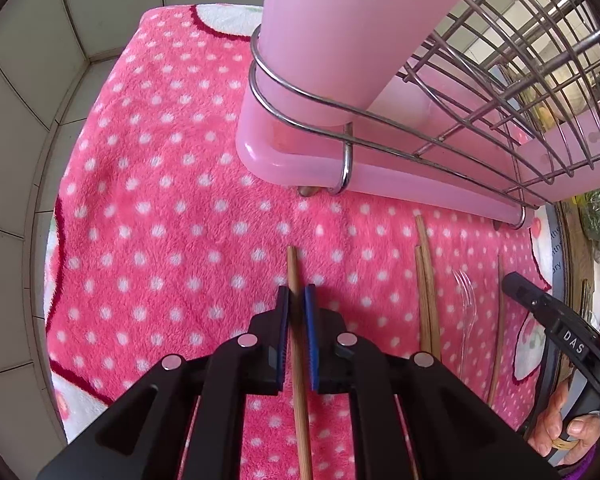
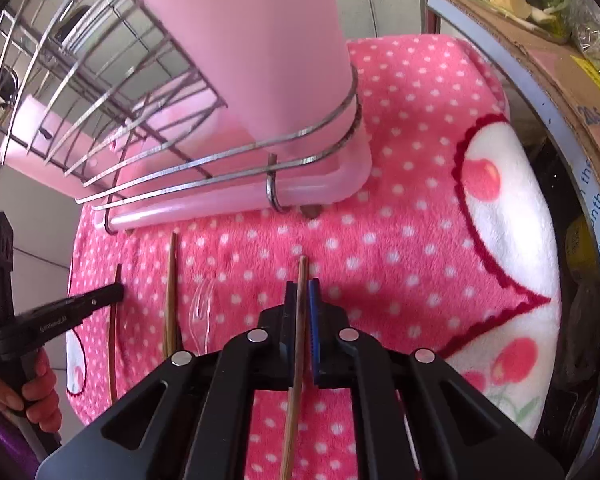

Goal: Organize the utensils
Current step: 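Grasp another wooden chopstick on the cloth with the right tool, then lift both held chopsticks and lower them into a pink cup with both tools, then open the left tool to release its chopstick while the right releases its chopstick, then grasp the clear plastic fork with the right tool while the left grasps a wooden chopstick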

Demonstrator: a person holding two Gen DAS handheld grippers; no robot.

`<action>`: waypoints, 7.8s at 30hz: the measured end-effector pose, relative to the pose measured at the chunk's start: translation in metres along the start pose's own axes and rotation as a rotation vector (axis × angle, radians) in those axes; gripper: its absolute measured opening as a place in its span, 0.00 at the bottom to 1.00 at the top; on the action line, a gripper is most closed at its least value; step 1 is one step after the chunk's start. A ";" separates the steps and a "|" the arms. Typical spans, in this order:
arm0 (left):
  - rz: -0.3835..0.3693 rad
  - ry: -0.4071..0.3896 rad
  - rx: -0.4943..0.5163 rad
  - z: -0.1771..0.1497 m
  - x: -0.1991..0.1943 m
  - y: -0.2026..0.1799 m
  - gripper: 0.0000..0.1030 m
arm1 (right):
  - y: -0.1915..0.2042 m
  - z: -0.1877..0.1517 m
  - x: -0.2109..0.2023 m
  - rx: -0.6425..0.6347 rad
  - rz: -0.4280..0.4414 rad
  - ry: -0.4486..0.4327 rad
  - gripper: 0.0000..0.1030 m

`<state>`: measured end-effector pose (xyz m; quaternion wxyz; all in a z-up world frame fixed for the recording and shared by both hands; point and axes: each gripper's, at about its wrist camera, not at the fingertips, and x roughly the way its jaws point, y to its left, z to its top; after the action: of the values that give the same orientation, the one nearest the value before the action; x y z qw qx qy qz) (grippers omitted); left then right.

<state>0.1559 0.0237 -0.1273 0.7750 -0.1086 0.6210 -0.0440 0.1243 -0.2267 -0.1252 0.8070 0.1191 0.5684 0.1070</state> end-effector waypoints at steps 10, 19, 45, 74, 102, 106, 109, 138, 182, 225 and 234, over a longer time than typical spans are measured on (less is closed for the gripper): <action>0.025 -0.011 0.015 0.002 0.003 -0.005 0.09 | 0.004 0.000 0.008 -0.031 -0.026 -0.030 0.06; -0.066 -0.113 -0.007 -0.014 -0.026 0.006 0.04 | 0.001 -0.008 -0.026 0.014 0.057 -0.133 0.05; -0.219 -0.717 0.050 -0.069 -0.201 0.014 0.04 | 0.005 -0.050 -0.184 -0.079 0.081 -0.682 0.05; -0.205 -0.972 0.077 -0.033 -0.341 0.017 0.04 | 0.039 0.022 -0.317 -0.143 0.079 -0.910 0.05; -0.081 -0.886 0.044 0.056 -0.291 0.014 0.04 | 0.029 0.101 -0.260 -0.131 0.029 -0.782 0.05; -0.080 -0.840 0.037 0.064 -0.272 0.015 0.04 | 0.024 0.106 -0.242 -0.122 0.031 -0.725 0.05; -0.072 -0.806 0.032 0.069 -0.259 0.016 0.04 | 0.022 0.110 -0.227 -0.117 0.034 -0.680 0.05; -0.120 -0.675 -0.052 0.094 -0.211 0.020 0.17 | 0.009 0.125 -0.193 -0.056 0.063 -0.570 0.37; -0.194 -0.512 0.023 -0.046 -0.156 0.013 0.30 | 0.033 -0.023 -0.098 -0.050 0.175 -0.278 0.39; -0.053 -0.067 0.084 0.002 0.023 -0.087 0.23 | 0.023 -0.036 -0.012 -0.027 0.131 -0.142 0.15; -0.082 -0.056 0.033 0.014 0.024 -0.070 0.06 | 0.014 -0.039 -0.006 -0.006 0.144 -0.120 0.15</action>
<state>0.1800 -0.0481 -0.1319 0.7914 -0.1222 0.5932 -0.0829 0.0852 -0.2122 -0.1277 0.8302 0.1636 0.5086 0.1590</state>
